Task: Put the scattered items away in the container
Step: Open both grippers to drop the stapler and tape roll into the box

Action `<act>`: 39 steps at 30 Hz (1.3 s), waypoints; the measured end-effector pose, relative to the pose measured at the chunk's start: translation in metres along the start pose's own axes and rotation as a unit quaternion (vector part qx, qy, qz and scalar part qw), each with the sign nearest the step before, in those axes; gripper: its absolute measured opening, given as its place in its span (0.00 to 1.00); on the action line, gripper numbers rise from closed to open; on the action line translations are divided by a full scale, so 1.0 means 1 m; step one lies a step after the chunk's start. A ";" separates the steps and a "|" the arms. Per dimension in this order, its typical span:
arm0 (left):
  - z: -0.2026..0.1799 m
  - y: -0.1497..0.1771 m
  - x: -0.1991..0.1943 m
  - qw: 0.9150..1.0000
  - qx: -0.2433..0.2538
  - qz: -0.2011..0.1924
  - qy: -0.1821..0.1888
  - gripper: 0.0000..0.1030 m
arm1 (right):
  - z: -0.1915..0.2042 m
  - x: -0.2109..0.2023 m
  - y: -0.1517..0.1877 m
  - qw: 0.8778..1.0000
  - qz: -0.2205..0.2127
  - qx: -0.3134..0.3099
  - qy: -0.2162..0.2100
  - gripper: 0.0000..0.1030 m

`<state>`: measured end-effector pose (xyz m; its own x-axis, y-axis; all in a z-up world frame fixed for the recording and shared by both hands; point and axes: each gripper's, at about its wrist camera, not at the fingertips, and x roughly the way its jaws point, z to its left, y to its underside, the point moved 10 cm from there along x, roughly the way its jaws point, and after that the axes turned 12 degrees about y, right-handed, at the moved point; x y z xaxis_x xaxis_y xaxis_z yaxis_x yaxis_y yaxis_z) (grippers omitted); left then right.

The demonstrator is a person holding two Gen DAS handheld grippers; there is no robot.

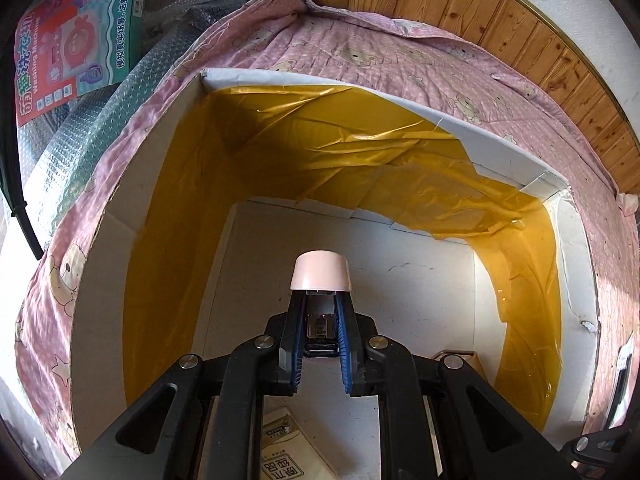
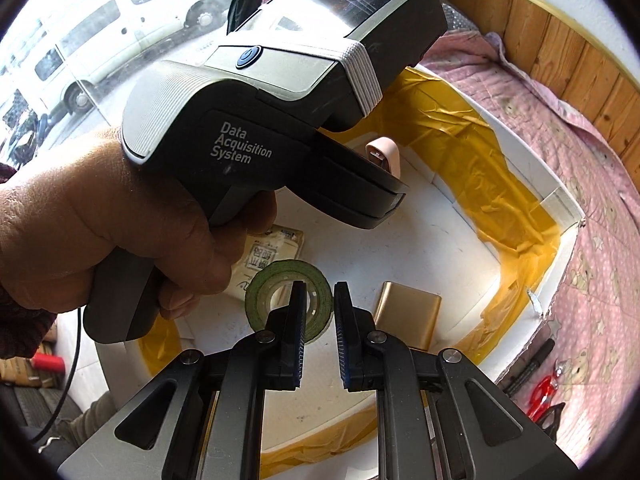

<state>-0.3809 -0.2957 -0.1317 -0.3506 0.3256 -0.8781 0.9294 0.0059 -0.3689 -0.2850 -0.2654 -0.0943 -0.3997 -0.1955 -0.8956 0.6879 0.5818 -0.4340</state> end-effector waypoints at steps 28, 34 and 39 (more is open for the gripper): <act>-0.006 -0.001 -0.057 0.999 0.019 -0.043 -0.006 0.36 | -0.010 -0.040 0.011 0.994 -0.045 0.090 -0.038 0.16; -0.029 0.014 -0.088 0.996 0.050 -0.070 -0.018 0.36 | -0.003 -0.056 0.021 0.991 -0.058 0.107 -0.052 0.16; -0.051 0.032 -0.114 0.994 0.071 -0.086 -0.008 0.37 | 0.001 -0.077 0.032 0.987 -0.077 0.124 -0.064 0.16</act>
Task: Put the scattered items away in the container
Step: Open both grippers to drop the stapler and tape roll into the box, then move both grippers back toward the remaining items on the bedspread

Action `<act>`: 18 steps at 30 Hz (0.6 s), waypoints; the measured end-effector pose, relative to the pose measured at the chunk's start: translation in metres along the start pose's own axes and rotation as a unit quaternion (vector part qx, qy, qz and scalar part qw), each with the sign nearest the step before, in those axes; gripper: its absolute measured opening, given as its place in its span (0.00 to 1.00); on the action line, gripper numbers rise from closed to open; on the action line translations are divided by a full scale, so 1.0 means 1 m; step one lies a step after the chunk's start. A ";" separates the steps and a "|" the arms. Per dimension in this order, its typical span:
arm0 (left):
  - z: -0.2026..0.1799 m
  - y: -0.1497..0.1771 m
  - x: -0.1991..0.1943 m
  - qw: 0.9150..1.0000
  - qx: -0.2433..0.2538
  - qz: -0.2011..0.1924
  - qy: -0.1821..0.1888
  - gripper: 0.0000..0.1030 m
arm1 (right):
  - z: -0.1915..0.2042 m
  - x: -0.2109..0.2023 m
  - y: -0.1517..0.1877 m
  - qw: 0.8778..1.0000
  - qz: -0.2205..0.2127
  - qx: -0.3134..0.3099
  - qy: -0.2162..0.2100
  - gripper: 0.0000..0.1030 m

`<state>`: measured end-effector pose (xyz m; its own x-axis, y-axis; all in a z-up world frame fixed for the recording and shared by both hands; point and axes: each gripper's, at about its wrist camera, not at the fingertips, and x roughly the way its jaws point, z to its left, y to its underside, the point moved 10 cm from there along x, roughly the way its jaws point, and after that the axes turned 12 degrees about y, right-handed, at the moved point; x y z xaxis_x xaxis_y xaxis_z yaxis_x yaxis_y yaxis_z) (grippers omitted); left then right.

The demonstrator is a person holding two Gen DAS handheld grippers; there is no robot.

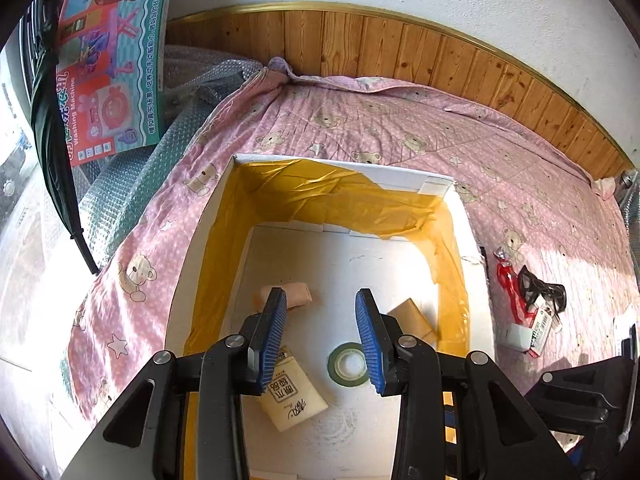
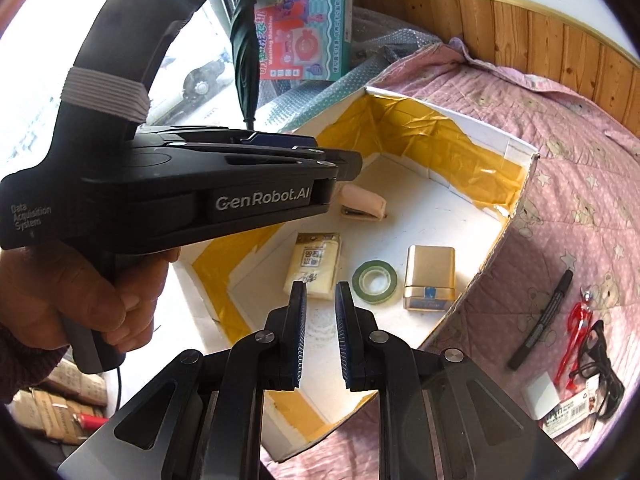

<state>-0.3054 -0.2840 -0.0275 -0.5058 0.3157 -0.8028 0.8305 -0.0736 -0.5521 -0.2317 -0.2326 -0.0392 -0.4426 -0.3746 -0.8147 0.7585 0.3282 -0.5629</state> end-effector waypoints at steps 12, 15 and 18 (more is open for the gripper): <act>-0.057 0.016 -0.061 0.998 0.036 -0.038 0.022 0.37 | -0.006 -0.049 0.037 0.997 -0.041 0.061 -0.014 0.19; -0.071 0.021 -0.072 0.998 0.043 -0.045 0.027 0.37 | -0.012 -0.058 0.048 0.996 -0.047 0.079 -0.015 0.20; -0.086 0.026 -0.080 0.997 0.048 -0.047 0.035 0.37 | -0.017 -0.066 0.058 0.994 -0.051 0.091 -0.015 0.21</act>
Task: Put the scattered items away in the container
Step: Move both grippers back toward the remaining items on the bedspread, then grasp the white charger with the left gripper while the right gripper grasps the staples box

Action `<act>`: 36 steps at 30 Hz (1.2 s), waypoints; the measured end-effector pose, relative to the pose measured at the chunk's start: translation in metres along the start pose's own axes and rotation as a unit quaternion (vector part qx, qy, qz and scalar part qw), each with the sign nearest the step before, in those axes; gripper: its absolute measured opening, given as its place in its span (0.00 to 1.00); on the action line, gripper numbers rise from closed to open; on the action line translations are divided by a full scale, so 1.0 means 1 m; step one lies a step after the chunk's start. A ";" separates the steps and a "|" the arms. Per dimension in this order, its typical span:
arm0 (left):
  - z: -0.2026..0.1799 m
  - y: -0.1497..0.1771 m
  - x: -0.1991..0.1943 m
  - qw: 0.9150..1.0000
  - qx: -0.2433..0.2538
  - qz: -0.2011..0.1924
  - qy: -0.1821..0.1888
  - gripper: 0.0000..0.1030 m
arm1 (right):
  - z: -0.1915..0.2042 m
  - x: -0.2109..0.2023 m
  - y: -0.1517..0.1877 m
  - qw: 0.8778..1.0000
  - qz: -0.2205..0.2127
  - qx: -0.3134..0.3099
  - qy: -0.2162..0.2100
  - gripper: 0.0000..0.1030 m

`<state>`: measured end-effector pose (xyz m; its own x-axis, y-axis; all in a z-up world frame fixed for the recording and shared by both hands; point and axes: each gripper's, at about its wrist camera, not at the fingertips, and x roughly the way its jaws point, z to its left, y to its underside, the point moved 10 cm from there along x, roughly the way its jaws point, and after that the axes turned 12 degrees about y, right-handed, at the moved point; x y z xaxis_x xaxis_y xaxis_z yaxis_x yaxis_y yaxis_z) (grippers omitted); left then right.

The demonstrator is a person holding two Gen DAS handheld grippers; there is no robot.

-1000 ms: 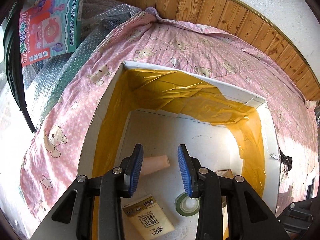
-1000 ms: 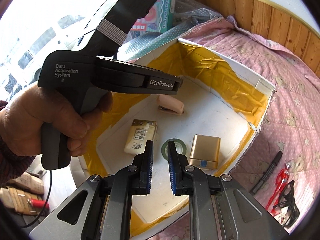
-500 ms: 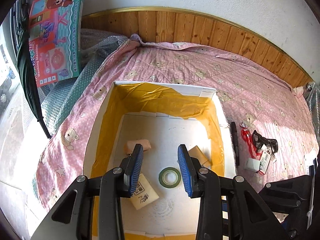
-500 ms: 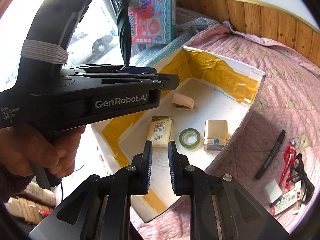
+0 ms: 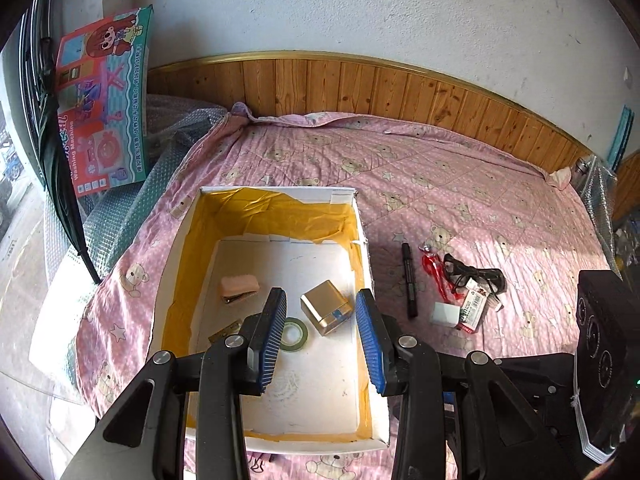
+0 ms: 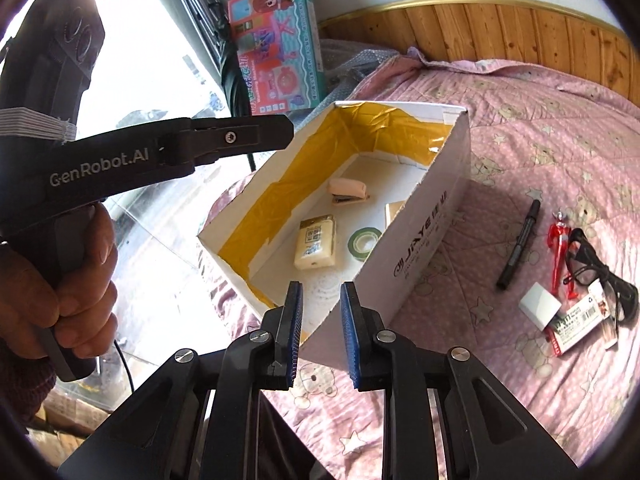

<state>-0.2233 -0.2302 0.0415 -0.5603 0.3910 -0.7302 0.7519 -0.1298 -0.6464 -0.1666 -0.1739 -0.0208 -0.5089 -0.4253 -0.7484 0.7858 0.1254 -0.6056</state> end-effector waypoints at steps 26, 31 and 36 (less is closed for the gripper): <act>-0.109 0.046 0.031 0.998 0.024 0.039 0.048 0.37 | -0.104 -0.030 0.081 0.992 -0.006 0.126 0.006 0.22; -0.129 0.067 0.063 0.995 0.018 0.073 0.067 0.37 | -0.154 -0.027 0.100 0.984 0.001 0.178 0.028 0.22; -0.145 0.081 0.102 0.991 0.007 0.104 0.081 0.38 | -0.201 -0.027 0.106 0.976 -0.001 0.208 0.068 0.27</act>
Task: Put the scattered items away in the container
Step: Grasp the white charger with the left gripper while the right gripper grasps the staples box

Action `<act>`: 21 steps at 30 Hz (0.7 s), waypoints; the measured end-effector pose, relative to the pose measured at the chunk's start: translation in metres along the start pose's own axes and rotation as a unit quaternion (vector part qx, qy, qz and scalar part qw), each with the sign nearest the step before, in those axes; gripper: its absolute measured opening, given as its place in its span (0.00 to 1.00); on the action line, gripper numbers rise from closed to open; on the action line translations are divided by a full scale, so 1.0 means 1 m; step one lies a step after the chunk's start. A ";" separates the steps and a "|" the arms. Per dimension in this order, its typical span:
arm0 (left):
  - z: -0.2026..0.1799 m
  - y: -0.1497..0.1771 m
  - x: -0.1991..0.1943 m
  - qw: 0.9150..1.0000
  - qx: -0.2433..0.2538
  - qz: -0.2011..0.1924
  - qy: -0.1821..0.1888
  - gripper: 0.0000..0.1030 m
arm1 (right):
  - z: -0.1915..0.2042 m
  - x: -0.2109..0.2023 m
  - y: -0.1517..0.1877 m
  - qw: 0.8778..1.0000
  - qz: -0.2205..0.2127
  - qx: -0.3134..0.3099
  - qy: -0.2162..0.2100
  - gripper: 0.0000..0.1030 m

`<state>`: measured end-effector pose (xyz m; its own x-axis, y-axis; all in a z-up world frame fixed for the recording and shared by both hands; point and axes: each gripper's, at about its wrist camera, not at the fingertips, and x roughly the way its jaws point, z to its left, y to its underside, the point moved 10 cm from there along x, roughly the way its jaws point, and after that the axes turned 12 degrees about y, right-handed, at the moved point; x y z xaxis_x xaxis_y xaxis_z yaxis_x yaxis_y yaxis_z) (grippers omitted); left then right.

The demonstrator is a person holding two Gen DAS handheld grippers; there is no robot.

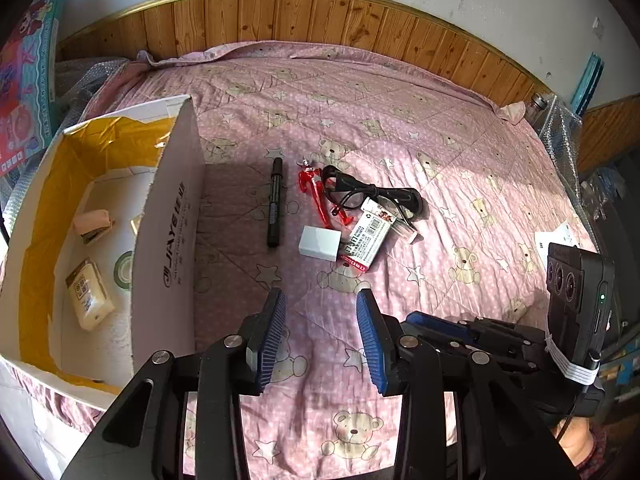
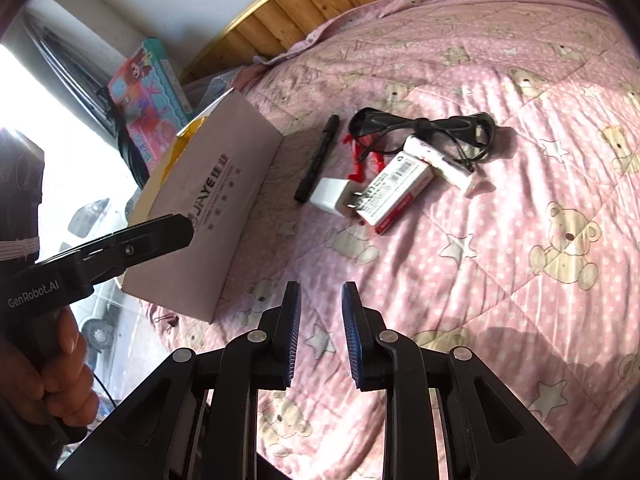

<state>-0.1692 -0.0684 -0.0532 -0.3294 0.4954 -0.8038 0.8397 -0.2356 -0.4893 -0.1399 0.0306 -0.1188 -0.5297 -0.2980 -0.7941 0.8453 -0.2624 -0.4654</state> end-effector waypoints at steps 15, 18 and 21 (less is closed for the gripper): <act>0.028 -0.031 0.093 0.993 -0.109 0.020 0.035 0.50 | -0.047 0.066 -0.063 0.995 0.013 0.092 0.040 0.42; 0.039 -0.036 0.108 0.991 -0.130 0.022 0.034 0.51 | -0.040 0.083 -0.071 0.996 0.021 0.073 0.055 0.43; 0.050 -0.037 0.117 0.989 -0.145 0.023 0.031 0.51 | -0.035 0.093 -0.078 0.996 0.013 0.052 0.072 0.44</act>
<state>-0.2604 -0.0430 -0.1462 -0.2678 0.5418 -0.7967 0.9448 -0.0145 -0.3275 -0.2525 0.0555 -0.1698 -0.4868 -0.1736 -0.8561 0.8426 -0.3519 -0.4077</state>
